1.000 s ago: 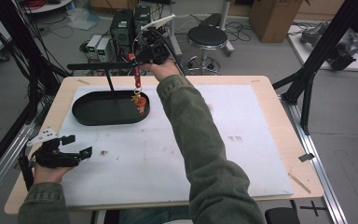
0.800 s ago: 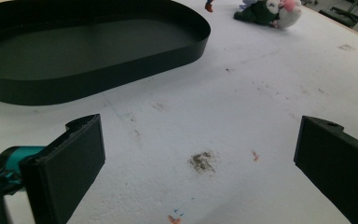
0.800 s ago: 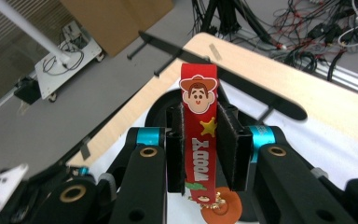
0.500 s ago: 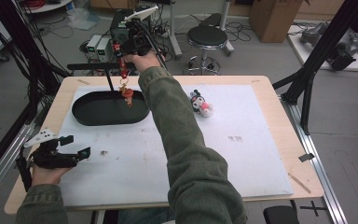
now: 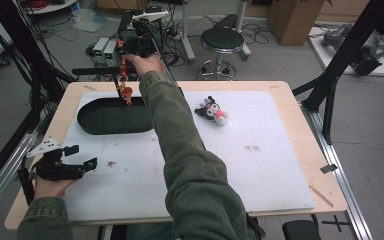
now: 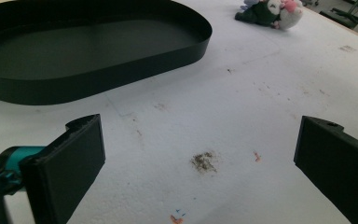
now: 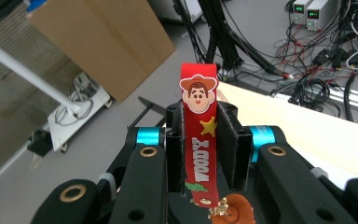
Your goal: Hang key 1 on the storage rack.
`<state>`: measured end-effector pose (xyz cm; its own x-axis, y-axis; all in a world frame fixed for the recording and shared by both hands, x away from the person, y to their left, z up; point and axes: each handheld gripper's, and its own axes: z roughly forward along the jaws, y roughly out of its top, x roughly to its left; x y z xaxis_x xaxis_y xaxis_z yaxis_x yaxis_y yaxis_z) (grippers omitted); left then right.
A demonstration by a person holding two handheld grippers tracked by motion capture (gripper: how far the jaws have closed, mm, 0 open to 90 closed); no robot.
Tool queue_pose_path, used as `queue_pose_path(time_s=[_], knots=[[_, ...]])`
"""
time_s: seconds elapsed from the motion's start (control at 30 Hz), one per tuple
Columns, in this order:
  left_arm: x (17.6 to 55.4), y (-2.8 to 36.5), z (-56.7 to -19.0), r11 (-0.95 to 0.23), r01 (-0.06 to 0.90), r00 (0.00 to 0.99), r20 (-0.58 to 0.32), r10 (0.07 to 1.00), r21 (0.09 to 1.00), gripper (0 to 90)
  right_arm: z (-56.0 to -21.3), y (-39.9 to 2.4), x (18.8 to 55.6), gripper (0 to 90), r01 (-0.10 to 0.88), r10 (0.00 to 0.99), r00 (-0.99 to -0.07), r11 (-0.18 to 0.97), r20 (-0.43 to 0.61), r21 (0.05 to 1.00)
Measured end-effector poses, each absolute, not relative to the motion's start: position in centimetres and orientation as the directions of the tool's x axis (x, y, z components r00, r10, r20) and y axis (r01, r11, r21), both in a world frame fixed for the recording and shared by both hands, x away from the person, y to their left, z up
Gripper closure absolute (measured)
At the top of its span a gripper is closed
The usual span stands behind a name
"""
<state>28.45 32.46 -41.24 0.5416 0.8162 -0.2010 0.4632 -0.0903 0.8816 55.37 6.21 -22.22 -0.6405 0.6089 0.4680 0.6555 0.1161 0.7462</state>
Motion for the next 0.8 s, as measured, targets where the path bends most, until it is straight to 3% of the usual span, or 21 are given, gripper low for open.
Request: queue_pose_path(time_s=[0.13, 0.57, 0.6, 0.63, 0.7, 0.73, 0.8], knots=[[28.4, 32.3, -41.3, -0.1, 0.459, 0.544, -0.19, 0.818, 0.883, 2.3, -22.6, 6.5, 55.6, 74.4, 0.668, 0.583, -0.626, 0.06, 0.517, 0.742], [28.4, 32.3, -41.2, -0.107, 0.454, 0.545, -0.18, 0.819, 0.885, 2.3, -24.0, 7.1, 56.5, 72.6, 0.633, 0.631, -0.602, 0.003, 0.489, 0.774], [28.4, 32.3, -41.2, -0.105, 0.453, 0.542, -0.18, 0.821, 0.885, 2.3, -24.1, 7.0, 56.5, 64.8, 0.636, 0.627, -0.597, -0.011, 0.501, 0.772], [28.4, 32.3, -41.2, -0.104, 0.454, 0.542, -0.181, 0.821, 0.885, 2.3, -24.2, 7.0, 56.5, 42.3, 0.638, 0.633, -0.582, -0.033, 0.51, 0.769], [28.4, 32.4, -41.2, -0.097, 0.452, 0.539, -0.185, 0.822, 0.887, 2.3, -24.4, 7.1, 56.5, 11.3, 0.637, 0.631, -0.592, -0.017, 0.502, 0.771], [28.4, 32.4, -41.2, -0.098, 0.452, 0.539, -0.184, 0.822, 0.887, 2.3, -24.4, 7.1, 56.4, 1.5, 0.627, 0.633, -0.605, 0.005, 0.483, 0.779], [28.4, 32.4, -41.2, -0.102, 0.455, 0.539, -0.182, 0.823, 0.885, 2.3, -24.4, 7.0, 55.8, 0.4, 0.582, 0.623, -0.647, 0.03, 0.44, 0.813]])
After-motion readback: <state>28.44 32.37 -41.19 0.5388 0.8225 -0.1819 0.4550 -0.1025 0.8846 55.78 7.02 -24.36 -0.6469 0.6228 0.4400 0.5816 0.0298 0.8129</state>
